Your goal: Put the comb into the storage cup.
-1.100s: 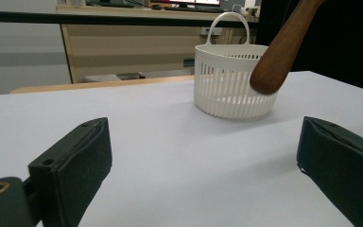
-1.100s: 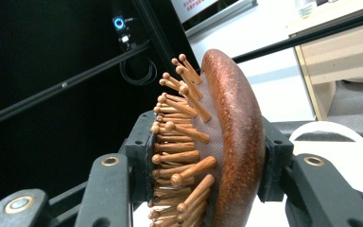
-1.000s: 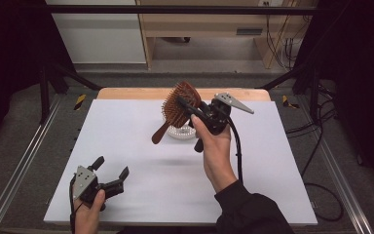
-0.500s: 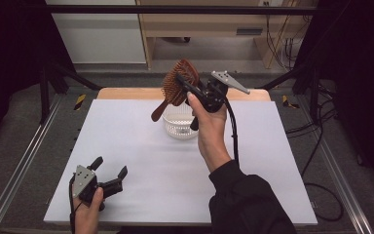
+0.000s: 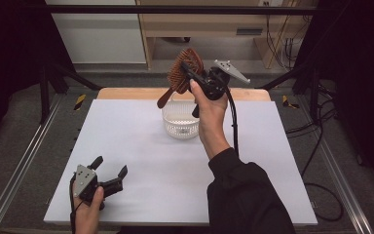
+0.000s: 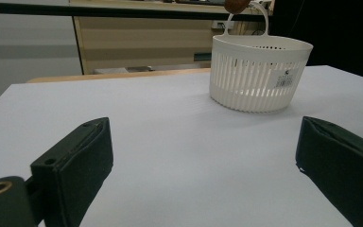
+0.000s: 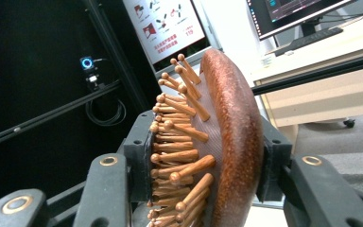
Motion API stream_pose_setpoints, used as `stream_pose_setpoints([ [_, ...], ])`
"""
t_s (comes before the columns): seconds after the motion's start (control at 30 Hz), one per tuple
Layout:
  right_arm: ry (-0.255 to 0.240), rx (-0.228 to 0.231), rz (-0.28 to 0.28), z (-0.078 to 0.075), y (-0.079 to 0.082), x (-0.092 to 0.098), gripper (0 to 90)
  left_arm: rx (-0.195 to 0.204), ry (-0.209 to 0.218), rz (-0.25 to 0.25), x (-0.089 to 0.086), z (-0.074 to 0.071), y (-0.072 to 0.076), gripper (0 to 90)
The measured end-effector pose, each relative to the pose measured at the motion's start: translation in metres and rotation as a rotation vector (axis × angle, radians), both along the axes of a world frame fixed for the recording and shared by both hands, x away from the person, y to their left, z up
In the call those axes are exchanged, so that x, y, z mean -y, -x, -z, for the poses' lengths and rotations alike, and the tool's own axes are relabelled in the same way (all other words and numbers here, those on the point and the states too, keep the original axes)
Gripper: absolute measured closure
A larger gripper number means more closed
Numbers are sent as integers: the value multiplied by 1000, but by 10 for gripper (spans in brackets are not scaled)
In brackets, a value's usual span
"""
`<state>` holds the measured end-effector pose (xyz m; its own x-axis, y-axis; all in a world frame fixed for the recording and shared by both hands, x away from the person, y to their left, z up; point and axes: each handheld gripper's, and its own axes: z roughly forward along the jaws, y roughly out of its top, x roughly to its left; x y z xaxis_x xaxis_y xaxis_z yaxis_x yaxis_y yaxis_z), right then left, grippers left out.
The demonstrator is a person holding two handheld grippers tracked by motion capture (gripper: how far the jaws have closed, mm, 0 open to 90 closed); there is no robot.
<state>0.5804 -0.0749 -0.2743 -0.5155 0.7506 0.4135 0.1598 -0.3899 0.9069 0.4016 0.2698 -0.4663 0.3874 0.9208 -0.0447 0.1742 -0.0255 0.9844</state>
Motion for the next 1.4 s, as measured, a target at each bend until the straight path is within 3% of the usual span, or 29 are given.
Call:
stream_pose_setpoints([
  [0.33,13,-6,35,4,-7,10,513,0,0,3,0,0,0,48],
  [1.4,32,-38,62,18,-13,20,512,3,-3,9,0,0,0,45],
])
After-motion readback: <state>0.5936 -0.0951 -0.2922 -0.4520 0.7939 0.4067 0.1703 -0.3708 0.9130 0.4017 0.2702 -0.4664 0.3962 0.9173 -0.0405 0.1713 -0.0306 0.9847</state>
